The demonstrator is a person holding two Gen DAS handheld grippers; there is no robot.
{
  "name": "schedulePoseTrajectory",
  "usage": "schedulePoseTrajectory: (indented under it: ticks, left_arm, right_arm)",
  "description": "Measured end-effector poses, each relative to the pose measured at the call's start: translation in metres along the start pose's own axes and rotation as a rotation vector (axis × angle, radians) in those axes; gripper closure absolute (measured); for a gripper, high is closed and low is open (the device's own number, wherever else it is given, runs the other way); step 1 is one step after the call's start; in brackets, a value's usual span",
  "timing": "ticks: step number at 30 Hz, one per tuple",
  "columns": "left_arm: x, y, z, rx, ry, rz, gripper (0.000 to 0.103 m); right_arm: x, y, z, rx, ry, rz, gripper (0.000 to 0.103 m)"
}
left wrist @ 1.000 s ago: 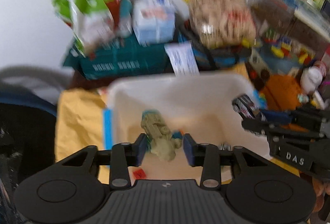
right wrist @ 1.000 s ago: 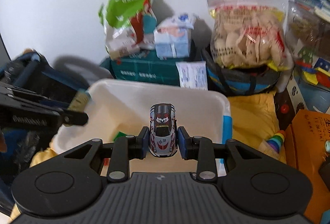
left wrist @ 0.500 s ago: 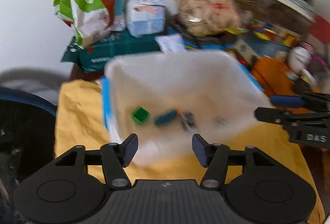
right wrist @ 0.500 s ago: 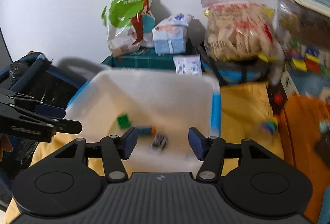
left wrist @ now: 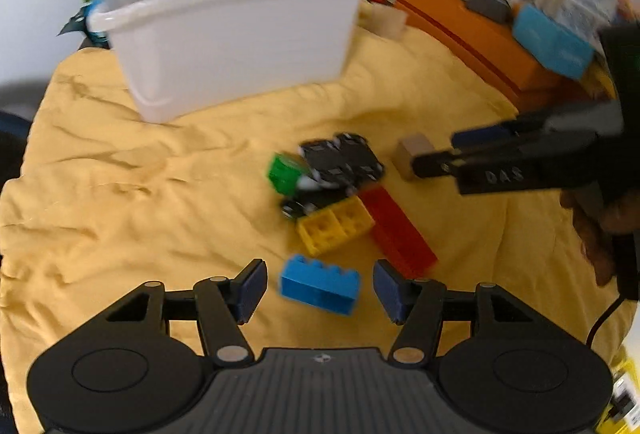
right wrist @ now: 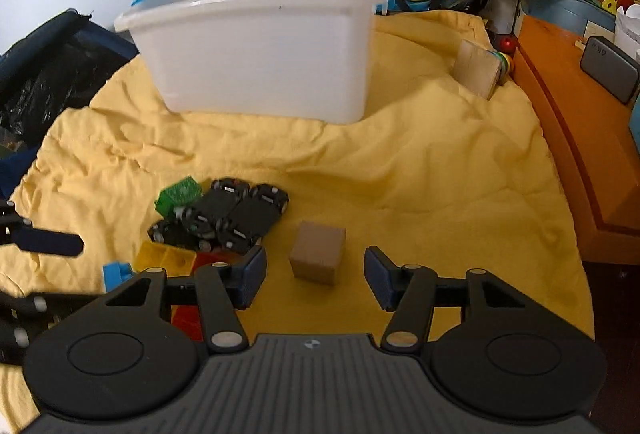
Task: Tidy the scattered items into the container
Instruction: 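Return and grasp the tan wooden cube with right tool while left tool grasps blue brick, then carry the tan cube and blue brick over the bin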
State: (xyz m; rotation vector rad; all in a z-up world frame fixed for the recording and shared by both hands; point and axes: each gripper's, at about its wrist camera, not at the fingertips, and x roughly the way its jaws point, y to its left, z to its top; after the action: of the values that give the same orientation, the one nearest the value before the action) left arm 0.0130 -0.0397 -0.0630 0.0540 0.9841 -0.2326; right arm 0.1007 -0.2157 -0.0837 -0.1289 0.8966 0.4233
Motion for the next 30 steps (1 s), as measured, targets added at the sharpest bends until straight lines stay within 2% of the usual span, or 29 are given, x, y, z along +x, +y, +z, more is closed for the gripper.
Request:
schedulePoseTrajectory:
  ticks: [5, 9, 11, 14, 15, 21, 30]
  left_arm:
    - [0.016, -0.008, -0.006, 0.045, 0.022, 0.022, 0.041]
    - [0.025, -0.001, -0.009, 0.030, 0.035, 0.041, 0.042]
    - [0.027, 0.004, -0.009, 0.019, 0.028, 0.033, 0.047]
    - [0.029, 0.009, -0.009, 0.020, 0.020, 0.028, 0.049]
    - [0.029, 0.009, -0.009, 0.021, 0.013, 0.020, 0.049]
    - [0.027, 0.010, -0.006, 0.033, -0.004, 0.012, 0.049]
    - [-0.009, 0.021, 0.019, -0.022, -0.086, -0.008, 0.049]
  right_arm:
    - [0.002, 0.002, -0.006, -0.004, -0.007, -0.009, 0.045]
    - [0.010, 0.003, -0.006, -0.008, -0.006, -0.014, 0.046]
    - [0.015, 0.004, -0.005, -0.008, 0.000, -0.018, 0.047]
    - [0.023, 0.003, -0.004, -0.002, 0.017, -0.030, 0.059]
    - [0.025, 0.003, -0.004, 0.003, 0.028, -0.027, 0.066]
    - [0.022, 0.003, -0.004, 0.009, 0.019, -0.017, 0.070]
    - [-0.023, -0.003, 0.008, 0.049, -0.105, -0.001, 0.070]
